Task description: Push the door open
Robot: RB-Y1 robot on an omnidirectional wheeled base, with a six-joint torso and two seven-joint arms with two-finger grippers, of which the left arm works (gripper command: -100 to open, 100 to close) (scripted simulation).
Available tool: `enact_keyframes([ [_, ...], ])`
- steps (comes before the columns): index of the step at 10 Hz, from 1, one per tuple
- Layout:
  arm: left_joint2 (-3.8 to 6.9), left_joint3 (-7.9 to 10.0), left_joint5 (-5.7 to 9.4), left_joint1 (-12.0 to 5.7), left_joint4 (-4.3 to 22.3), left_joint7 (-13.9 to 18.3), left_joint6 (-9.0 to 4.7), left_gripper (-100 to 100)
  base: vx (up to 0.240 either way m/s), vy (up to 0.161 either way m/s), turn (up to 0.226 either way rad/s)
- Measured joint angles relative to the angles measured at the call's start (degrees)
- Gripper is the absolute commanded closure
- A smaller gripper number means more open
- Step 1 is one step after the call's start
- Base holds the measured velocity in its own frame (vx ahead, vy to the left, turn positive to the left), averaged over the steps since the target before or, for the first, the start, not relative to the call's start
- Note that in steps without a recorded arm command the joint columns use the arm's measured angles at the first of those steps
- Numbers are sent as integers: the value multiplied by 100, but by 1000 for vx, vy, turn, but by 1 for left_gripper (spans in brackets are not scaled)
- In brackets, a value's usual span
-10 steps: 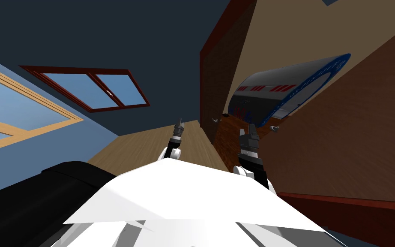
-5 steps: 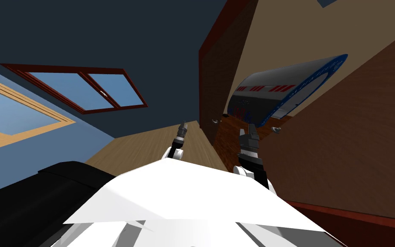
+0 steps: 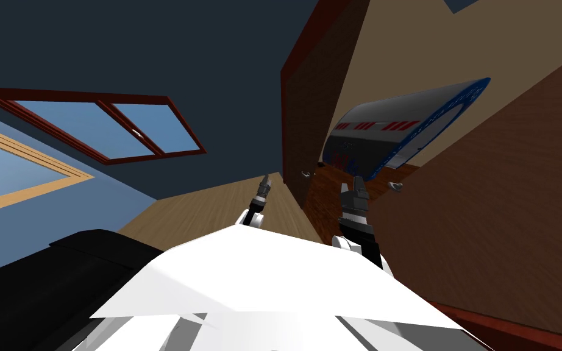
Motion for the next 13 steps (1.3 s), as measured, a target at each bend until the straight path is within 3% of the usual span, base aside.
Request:
enact_keyframes([
  [13,45,-697,-356,-687,1925,426,-556,-100,97,26,-38],
])
